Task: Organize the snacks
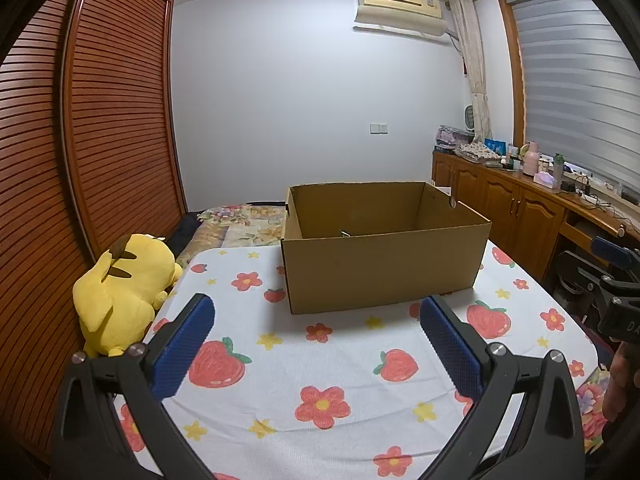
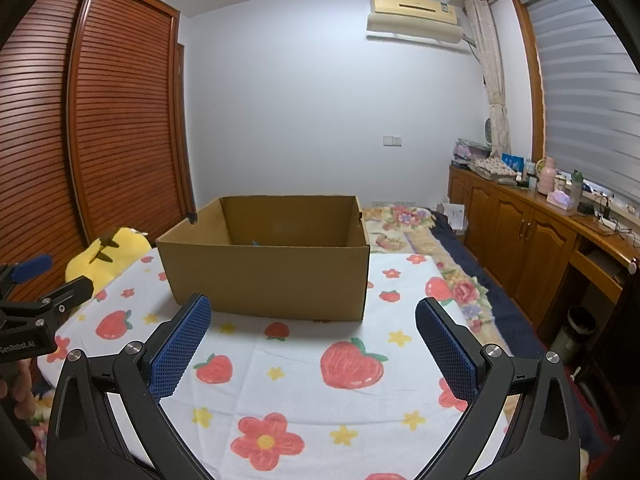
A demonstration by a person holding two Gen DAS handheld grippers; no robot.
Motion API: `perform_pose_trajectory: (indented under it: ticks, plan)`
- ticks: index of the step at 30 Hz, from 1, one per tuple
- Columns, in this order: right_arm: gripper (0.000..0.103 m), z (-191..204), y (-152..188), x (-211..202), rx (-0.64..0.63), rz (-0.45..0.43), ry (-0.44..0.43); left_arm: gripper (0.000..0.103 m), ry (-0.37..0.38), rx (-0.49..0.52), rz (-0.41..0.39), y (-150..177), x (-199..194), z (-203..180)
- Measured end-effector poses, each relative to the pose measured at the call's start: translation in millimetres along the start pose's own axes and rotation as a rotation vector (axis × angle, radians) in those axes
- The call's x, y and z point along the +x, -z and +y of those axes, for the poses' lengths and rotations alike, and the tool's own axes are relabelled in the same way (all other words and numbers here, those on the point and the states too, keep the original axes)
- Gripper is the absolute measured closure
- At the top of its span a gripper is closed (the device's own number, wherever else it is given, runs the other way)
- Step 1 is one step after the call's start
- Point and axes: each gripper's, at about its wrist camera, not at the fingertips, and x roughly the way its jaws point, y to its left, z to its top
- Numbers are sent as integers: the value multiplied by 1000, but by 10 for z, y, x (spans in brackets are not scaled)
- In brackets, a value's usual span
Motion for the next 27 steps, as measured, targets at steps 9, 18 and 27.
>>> perform_pose_trajectory:
  ticks: [9, 18, 27]
  plan:
    - [0, 2, -7, -1, 2, -1, -2, 0, 1, 0, 2, 3, -4, 1]
    - [0, 9, -18, 5, 1, -1, -1, 0, 0, 0, 0, 4, -14, 1]
    - [0, 8, -15, 6, 2, -3, -1, 0, 1, -1, -1, 7, -14, 3]
